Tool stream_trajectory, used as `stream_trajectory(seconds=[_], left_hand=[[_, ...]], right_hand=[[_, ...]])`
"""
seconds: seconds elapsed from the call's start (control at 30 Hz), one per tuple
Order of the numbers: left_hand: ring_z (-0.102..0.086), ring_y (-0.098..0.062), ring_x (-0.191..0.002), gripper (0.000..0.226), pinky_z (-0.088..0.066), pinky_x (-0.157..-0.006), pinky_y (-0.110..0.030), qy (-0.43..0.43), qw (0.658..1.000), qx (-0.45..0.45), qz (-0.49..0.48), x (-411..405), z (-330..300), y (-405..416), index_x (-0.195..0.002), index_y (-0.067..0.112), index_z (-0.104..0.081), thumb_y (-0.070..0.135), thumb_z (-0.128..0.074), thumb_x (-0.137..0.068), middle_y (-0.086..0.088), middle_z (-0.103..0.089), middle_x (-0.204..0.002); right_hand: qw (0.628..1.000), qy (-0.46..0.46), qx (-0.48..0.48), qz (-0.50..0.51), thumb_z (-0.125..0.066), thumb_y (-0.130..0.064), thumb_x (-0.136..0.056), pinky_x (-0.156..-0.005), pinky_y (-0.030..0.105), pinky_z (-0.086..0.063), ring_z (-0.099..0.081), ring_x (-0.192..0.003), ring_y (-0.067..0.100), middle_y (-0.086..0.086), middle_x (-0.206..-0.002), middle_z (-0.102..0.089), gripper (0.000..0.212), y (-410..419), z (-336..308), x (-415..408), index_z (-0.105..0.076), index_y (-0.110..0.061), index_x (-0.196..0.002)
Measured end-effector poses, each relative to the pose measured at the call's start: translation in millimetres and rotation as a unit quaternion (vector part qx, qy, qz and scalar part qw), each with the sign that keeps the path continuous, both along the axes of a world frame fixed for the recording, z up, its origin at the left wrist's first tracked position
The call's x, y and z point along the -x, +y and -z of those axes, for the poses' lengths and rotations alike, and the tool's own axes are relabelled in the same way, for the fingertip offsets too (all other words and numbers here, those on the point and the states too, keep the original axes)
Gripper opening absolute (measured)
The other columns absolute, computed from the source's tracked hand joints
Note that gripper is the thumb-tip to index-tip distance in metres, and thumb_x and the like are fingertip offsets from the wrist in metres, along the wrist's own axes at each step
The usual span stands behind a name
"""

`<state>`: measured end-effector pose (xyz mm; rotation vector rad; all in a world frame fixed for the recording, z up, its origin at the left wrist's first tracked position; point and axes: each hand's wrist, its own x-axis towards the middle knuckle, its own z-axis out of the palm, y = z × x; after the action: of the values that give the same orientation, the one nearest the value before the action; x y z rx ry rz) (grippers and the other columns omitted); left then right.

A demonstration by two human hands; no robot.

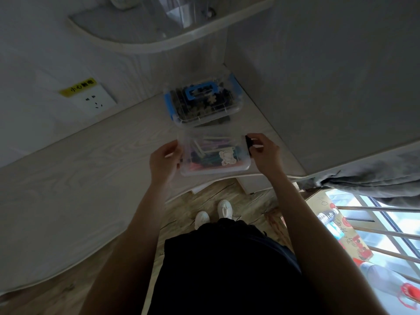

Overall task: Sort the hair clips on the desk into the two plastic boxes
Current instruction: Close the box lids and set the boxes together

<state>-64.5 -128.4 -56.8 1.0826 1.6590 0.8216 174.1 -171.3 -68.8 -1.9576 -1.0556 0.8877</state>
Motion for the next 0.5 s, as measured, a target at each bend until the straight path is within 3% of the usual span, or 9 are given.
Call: stream_trajectory(seconds=[0.07,0.17,0.3,0.5], left_hand=[[-0.060,-0.009,-0.062,0.024,-0.051,-0.062,-0.017,0.062,0.998,-0.021,0.013,-3.6,1.5,1.7,-0.111,0.010,-0.066,0.016,-0.059,-0.089,-0.008,-0.070,-0.096],[-0.065,-0.020,-0.076,0.024,-0.056,-0.072,-0.032,0.049,0.999,-0.004,0.007,-4.6,5.0,3.0,-0.112,0.010,-0.066,0.017,-0.060,-0.089,-0.011,-0.070,-0.102],[-0.060,-0.009,-0.066,0.025,-0.050,-0.051,-0.013,-0.050,0.998,0.034,-0.024,-3.6,6.3,2.4,-0.114,0.007,-0.064,0.009,-0.058,-0.089,-0.011,-0.066,-0.097],[-0.062,-0.008,-0.070,0.027,-0.049,-0.051,-0.010,-0.153,0.983,0.068,-0.077,-9.6,1.4,-2.6,-0.116,0.006,-0.062,0.010,-0.059,-0.089,-0.005,-0.066,-0.091]], right_hand=[[1.000,0.028,-0.001,0.006,-0.051,0.000,-0.088,-0.076,0.033,-0.056,-0.063,-0.083,0.020,0.003,-0.098,-0.064,0.030,-0.2,2.0,-2.8,-0.062,-0.011,-0.114],[0.998,0.054,0.006,0.012,-0.059,-0.009,-0.087,-0.082,0.042,-0.057,-0.065,-0.084,0.021,0.002,-0.098,-0.065,0.024,-0.4,3.6,-4.5,-0.064,-0.012,-0.110],[0.997,0.073,0.018,0.016,-0.066,-0.014,-0.084,-0.083,0.044,-0.057,-0.066,-0.085,0.023,0.001,-0.096,-0.065,0.023,-2.0,2.8,-3.8,-0.066,-0.014,-0.107],[0.997,0.070,0.017,0.016,-0.065,-0.016,-0.085,-0.087,0.045,-0.055,-0.067,-0.092,0.022,0.000,-0.100,-0.066,0.027,-3.7,0.4,-1.5,-0.065,-0.019,-0.112]])
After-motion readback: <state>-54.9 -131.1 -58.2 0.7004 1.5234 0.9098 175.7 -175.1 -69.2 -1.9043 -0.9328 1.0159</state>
